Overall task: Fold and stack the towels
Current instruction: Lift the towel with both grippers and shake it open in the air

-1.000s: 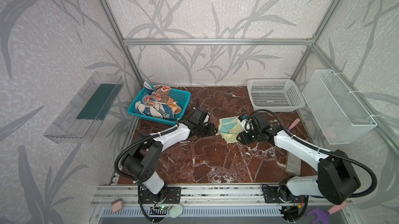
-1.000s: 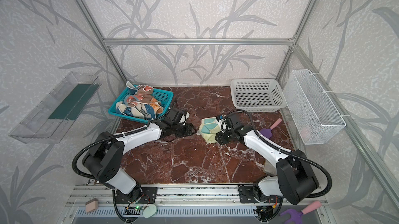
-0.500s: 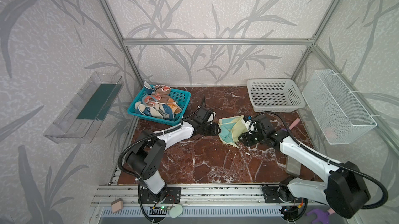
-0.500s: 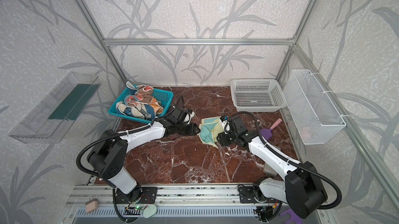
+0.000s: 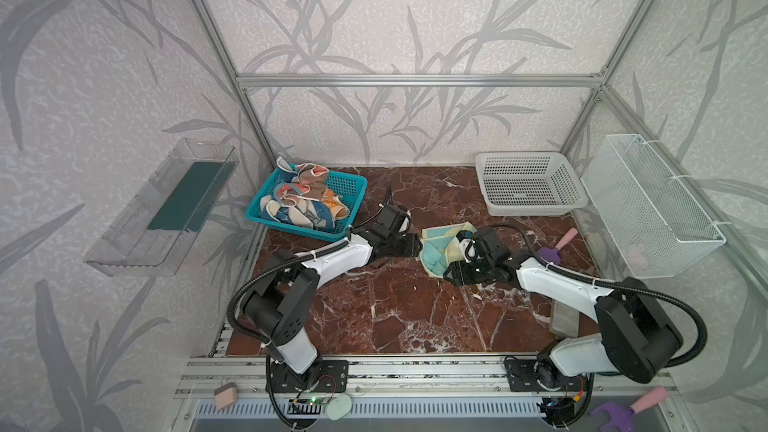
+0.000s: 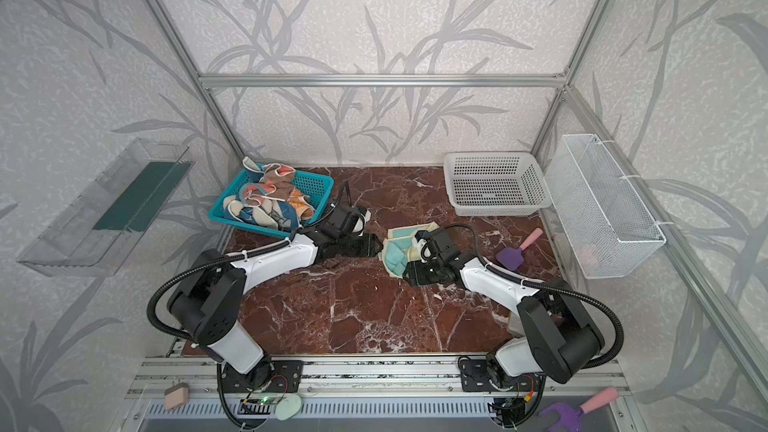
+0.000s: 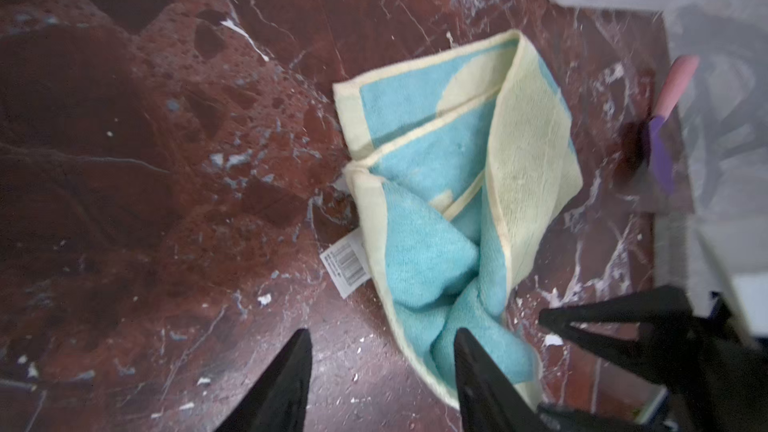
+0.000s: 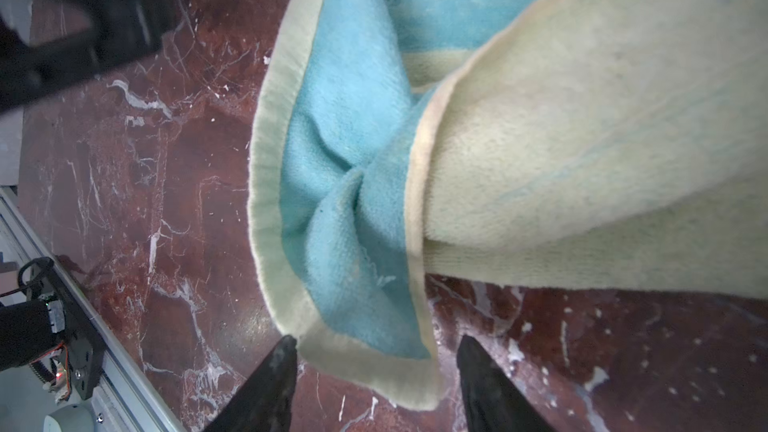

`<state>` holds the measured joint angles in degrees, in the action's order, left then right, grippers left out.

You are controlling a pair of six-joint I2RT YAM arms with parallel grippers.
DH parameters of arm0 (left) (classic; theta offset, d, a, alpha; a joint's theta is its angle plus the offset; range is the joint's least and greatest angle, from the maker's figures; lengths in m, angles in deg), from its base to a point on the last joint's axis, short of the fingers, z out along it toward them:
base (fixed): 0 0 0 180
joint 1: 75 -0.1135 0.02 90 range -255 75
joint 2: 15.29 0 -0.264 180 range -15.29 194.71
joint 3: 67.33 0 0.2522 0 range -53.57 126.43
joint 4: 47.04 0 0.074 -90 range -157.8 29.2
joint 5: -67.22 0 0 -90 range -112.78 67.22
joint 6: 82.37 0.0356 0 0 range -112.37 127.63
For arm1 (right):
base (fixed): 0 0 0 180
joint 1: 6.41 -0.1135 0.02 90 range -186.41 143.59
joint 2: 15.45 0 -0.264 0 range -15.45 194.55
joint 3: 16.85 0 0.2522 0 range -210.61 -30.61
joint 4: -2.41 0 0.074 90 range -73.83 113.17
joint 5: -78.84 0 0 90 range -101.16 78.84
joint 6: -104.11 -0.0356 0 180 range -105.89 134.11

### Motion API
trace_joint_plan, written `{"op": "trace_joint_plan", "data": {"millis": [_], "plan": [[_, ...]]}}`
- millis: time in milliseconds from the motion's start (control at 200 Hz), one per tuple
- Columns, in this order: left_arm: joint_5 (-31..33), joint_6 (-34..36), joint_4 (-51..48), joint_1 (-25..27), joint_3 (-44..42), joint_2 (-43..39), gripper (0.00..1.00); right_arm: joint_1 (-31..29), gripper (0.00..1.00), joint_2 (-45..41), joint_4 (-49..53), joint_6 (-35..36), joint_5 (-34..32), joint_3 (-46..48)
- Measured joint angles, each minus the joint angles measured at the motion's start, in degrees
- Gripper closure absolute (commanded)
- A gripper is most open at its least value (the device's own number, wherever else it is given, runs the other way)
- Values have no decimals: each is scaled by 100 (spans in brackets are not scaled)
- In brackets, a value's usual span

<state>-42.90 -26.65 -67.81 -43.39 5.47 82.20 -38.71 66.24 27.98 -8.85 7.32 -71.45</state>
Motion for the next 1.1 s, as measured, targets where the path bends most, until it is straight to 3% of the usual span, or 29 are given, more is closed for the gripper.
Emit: {"op": "trace_joint_plan", "data": {"millis": [120,345,510,555,585,620,660,880,1100], "plan": [[-533,-463,184,-326,251,664,45,-101,36,4,2,-87,-85,0],[-986,-841,254,-284,802,1491,46,-356,35,83,55,-33,-348,0],[-1204,-1078,538,-269,855,1690,52,-442,36,304,186,114,-496,-2],[-1226,-1117,575,-269,855,1707,60,-452,43,356,195,164,-525,-2],[-1235,-1134,590,-269,852,1722,75,-457,52,387,201,188,-557,-7],[-1244,-1161,614,-269,852,1738,99,-457,74,422,219,214,-603,-17],[-1244,-1198,651,-271,850,1738,100,-459,100,455,232,254,-686,-33],[-979,-1019,780,-271,564,1233,100,-487,100,260,903,446,-1408,-522],[-192,-127,-584,-269,1060,-619,100,-557,100,-1862,1727,765,-2203,-1585]]}}
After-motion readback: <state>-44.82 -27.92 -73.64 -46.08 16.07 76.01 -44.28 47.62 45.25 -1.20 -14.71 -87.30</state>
